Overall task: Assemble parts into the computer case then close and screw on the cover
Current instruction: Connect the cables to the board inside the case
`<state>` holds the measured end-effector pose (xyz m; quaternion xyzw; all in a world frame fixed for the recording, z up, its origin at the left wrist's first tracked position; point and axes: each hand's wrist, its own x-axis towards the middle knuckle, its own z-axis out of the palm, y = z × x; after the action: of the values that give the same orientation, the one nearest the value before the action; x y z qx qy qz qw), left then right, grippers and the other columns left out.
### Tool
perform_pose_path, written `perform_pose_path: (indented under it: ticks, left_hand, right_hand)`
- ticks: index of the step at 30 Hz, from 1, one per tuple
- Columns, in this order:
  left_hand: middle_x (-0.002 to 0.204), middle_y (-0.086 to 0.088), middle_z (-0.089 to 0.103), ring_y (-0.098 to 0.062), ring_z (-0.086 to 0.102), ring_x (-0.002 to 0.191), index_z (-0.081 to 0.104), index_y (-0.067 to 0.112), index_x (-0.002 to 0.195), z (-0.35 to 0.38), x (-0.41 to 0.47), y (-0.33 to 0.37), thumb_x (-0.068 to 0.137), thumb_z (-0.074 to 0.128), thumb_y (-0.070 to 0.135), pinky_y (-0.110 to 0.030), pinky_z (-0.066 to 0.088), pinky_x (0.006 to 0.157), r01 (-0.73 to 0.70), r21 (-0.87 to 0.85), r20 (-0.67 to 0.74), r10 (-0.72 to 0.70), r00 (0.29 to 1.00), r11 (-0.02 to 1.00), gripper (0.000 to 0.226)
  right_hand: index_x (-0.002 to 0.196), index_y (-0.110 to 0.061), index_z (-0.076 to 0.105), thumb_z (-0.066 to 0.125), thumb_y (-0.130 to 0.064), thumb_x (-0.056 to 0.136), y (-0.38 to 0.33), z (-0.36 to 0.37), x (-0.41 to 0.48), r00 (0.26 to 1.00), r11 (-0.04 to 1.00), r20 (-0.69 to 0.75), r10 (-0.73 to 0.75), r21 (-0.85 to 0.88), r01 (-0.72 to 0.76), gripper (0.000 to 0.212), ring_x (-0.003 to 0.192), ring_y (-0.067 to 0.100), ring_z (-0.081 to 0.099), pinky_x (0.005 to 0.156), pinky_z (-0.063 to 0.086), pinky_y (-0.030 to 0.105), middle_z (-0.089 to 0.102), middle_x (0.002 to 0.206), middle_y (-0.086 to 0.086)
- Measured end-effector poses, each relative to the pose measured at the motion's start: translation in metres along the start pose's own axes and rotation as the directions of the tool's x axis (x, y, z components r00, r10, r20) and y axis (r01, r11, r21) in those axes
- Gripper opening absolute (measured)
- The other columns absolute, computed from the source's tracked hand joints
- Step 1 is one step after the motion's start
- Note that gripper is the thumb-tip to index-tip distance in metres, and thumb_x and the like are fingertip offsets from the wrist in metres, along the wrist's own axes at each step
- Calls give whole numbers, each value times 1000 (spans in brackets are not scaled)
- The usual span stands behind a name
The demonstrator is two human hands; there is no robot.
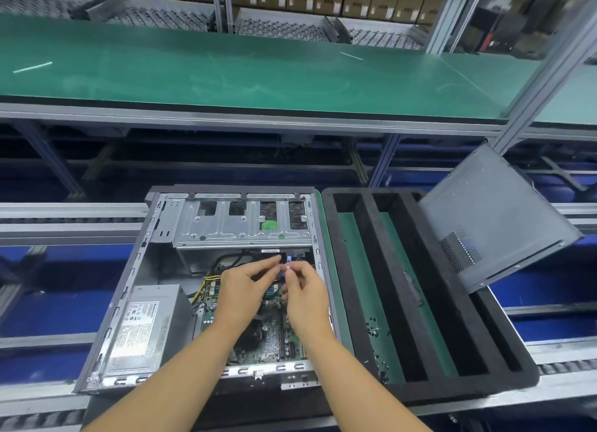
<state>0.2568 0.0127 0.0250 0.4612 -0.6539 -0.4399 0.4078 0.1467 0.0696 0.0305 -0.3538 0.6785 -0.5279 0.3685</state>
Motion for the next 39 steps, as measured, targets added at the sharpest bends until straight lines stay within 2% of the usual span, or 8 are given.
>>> perform_pose_path:
  ticks: [2, 4, 8, 12, 19, 28, 32, 39]
  left_hand:
    - [86, 20, 75, 5, 69, 88, 69, 46, 103, 0, 0, 0, 84, 77, 24, -11, 51, 80, 24, -17, -6, -24, 1000, 1000, 31]
    - [84, 18, 75, 0, 71, 84, 73, 38, 94, 1, 1, -1, 83, 78, 21, -19, 55, 78, 0, 6, -9, 0, 1000, 1000, 21]
    - [82, 26, 71, 1, 68, 81, 76, 34, 88, 2, -2, 1, 80, 79, 11, -10, 51, 71, -150, 181, -5, 154, 988, 972, 24]
    - [82, 20, 68, 0, 64, 77, 76, 24, 86, 3, -1, 3, 74, 81, 2, -15, 50, 68, -293, 303, 1, 308, 951, 907, 25]
    - [76, 12, 66, 1, 61, 78, 76, 18, 82, 4, 1, 3, 73, 82, 0, -4, 43, 69, -221, 341, -49, 252, 967, 914, 20]
    - [74, 7, 67, -2, 60, 67, 77, 14, 82, 2, -2, 9, 76, 81, 1, -16, 49, 64, -215, 332, -40, 242, 970, 918, 15]
    - [73, 4, 66, -11, 61, 65, 77, 13, 82, 2, -2, 12, 76, 81, 1, -21, 48, 63, -240, 353, -14, 261, 965, 904, 14]
    - [75, 4, 67, -11, 62, 67, 77, 13, 84, 2, -2, 10, 76, 80, 1, -22, 49, 63, -246, 358, -7, 266, 964, 901, 15]
  right_hand:
    - [99, -33, 63, 53, -15, 105, 0, 0, 1, 1000, 999, -12, 18, 50, -17, 22, 69, 9, 59, 67, 55, 30, 68, 87, 5]
    - [103, -28, 59, 52, -13, 105, 0, 0, 1, 999, 996, -23, 33, 89, -31, 17, 66, 5, 58, 66, 54, 27, 68, 89, 3]
    - [101, -27, 59, 51, -15, 106, 0, -1, 2, 999, 996, -17, 39, 86, -37, 15, 63, 2, 56, 62, 52, 23, 65, 84, -2]
    - [100, -28, 61, 52, -16, 105, 0, -2, 1, 999, 996, 4, 44, 73, -44, 16, 64, 6, 56, 61, 51, 23, 66, 85, 1]
    - [100, -27, 61, 50, -14, 106, -1, -2, 1, 998, 995, 16, 57, 83, -58, 18, 62, 2, 54, 61, 48, 20, 62, 82, -2]
    - [107, -28, 65, 50, -12, 106, 0, -2, 1, 996, 986, 35, 87, 140, -91, 22, 66, 2, 56, 67, 52, 20, 67, 92, -2]
    - [105, -27, 66, 51, -13, 105, 0, -2, 1, 995, 984, 33, 93, 151, -97, 20, 67, 1, 58, 69, 52, 20, 69, 95, -2]
    - [104, -27, 67, 52, -12, 105, -1, -2, 1, 996, 983, 28, 88, 156, -91, 21, 66, 0, 58, 68, 52, 22, 70, 94, -1]
